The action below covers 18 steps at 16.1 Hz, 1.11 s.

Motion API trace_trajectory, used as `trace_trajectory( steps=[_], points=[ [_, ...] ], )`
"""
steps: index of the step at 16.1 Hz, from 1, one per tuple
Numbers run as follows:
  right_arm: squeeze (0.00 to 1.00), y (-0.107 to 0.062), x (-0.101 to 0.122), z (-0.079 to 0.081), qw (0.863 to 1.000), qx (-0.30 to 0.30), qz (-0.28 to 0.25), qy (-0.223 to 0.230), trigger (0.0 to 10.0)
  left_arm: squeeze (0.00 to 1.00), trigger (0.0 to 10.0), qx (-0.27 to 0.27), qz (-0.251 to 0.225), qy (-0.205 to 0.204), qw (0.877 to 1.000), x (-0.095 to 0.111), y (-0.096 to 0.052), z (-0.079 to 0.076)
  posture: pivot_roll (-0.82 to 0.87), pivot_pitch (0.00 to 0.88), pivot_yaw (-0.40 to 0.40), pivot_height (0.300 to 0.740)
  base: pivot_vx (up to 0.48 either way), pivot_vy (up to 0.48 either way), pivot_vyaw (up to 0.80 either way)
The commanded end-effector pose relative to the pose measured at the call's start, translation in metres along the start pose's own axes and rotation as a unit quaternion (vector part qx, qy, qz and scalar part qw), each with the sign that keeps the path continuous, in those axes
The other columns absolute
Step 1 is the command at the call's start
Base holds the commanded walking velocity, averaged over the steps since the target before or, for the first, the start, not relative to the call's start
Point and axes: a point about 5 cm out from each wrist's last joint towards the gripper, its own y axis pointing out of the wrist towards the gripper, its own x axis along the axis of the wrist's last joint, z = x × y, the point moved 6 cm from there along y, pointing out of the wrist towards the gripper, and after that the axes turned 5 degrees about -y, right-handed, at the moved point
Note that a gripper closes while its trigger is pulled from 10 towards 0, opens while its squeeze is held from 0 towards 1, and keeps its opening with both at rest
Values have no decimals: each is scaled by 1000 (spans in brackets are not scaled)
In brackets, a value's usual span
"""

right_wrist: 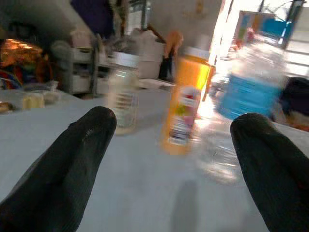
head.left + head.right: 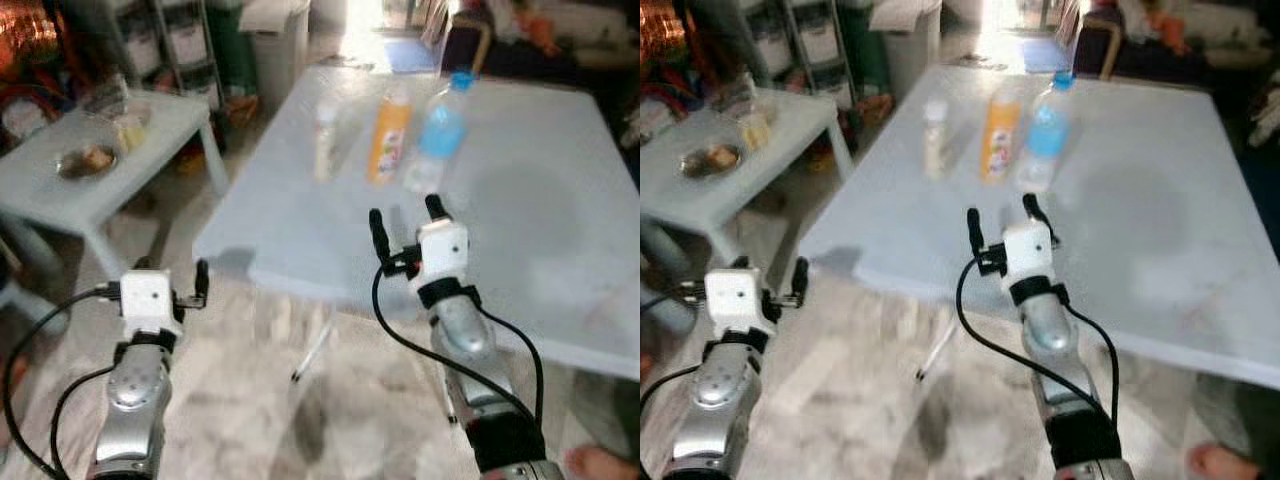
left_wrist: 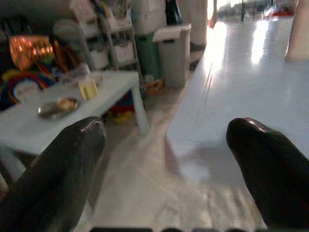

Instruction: Restocking fridge

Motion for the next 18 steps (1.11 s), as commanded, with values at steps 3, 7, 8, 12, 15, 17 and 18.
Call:
trace_trajectory(
  steps=[3, 7, 8, 12, 15, 17, 18],
  points=[
    [0, -1, -3, -13, 1000, -20, 4, -5, 10000, 0, 10000, -16, -5, -7, 1000, 3, 3, -13, -77, 21, 24, 740, 401, 0, 0],
    [0, 0, -3, -11, 1000, -18, 2, -6, 10000, 0, 10000, -16, -3, -4, 1000, 2, 4, -13, -74, 23, 22, 740, 82, 0, 0],
    [0, 1, -2, -11, 1000, -18, 1, -6, 10000, 0, 10000, -15, -3, -4, 1000, 3, 5, -13, -74, 23, 21, 740, 0, 0, 0],
    [0, 9, 12, -9, 999, -22, -26, -32, 10000, 0, 10000, -6, 0, 9, 1000, 2, 3, -4, -69, 36, 21, 740, 0, 0, 0],
    [0, 17, 21, -18, 998, -32, -37, -29, 10000, 0, 10000, 2, 8, 13, 1000, -1, -3, 3, -54, 55, 24, 740, 0, 0, 0],
    [0, 23, 25, -18, 998, -25, -43, -36, 10000, 0, 10000, 2, 13, 17, 1000, -3, -6, 6, -53, 64, 30, 740, 0, 0, 0],
    [0, 30, 29, -23, 998, -30, -46, -37, 10000, 0, 10000, 3, 15, 20, 1000, -4, -8, 8, -48, 70, 32, 740, 0, 0, 0]
  ],
)
